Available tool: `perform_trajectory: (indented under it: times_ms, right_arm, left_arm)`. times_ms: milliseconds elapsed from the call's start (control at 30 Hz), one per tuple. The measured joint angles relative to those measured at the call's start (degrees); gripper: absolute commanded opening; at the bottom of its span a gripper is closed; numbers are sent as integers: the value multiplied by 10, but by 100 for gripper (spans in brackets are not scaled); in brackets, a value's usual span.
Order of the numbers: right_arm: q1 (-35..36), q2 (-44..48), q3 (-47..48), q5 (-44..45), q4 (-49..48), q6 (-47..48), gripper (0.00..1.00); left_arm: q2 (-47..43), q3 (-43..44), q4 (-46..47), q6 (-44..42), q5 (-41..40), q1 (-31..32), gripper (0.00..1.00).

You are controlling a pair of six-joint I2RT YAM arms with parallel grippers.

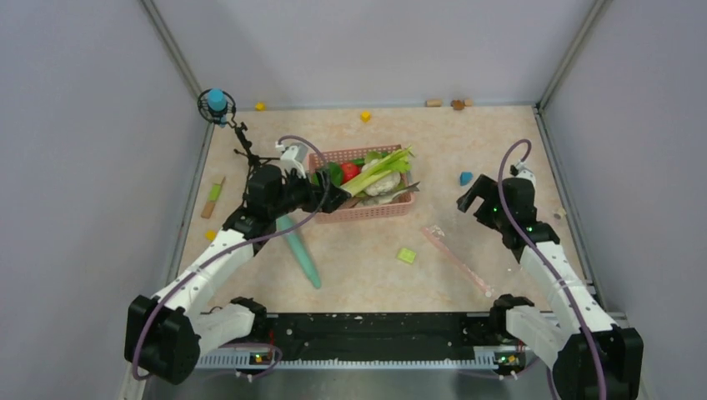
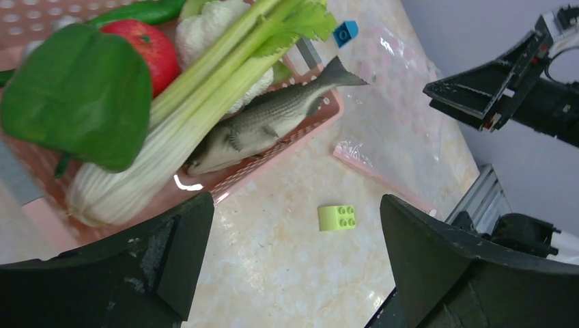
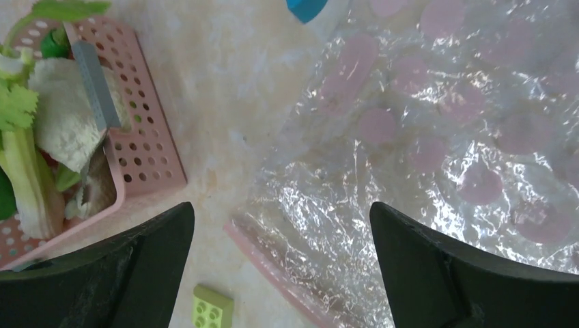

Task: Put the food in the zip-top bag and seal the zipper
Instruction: Pick up the zipper food storage bag at the center of the board.

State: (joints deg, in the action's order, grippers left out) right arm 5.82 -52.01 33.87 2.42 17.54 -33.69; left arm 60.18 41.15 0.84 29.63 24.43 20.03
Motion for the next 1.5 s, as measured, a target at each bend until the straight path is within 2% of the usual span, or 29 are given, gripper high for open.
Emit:
perform_trajectory:
  times_ms: [100, 333, 500, 600, 733, 867, 1133, 1300, 1400, 1500]
  right_arm:
    - [0, -26, 17, -30, 29, 7, 99]
    - [0, -59, 31, -84, 57, 56, 99]
    - [40, -76, 31, -98, 68, 75, 99]
    - [127, -94, 37, -44, 78, 84, 99]
    - [271, -164, 94, 83, 120, 110, 99]
    - [345, -260, 159, 189, 151, 163, 99]
    - [387, -449, 236, 358, 263, 224, 94]
    - [388, -471, 238, 393, 299, 249, 92]
    - [388, -472, 238, 393, 300, 259, 86]
    - [388, -474, 238, 391, 299, 265, 70]
  left_arm:
    - [32, 12, 6, -17, -5, 33, 97]
    - [58, 12, 31, -30, -3, 54, 97]
    - [76, 12, 42, -35, -5, 59, 97]
    - [80, 12, 44, -37, -6, 59, 97]
    - [84, 12, 47, -41, -11, 59, 97]
    - [91, 11, 47, -44, -14, 59, 97]
    - [91, 6, 47, -54, -14, 59, 97]
    - [91, 3, 47, -59, -16, 59, 97]
    - [91, 3, 47, -61, -16, 59, 97]
    - [91, 3, 47, -63, -19, 59, 97]
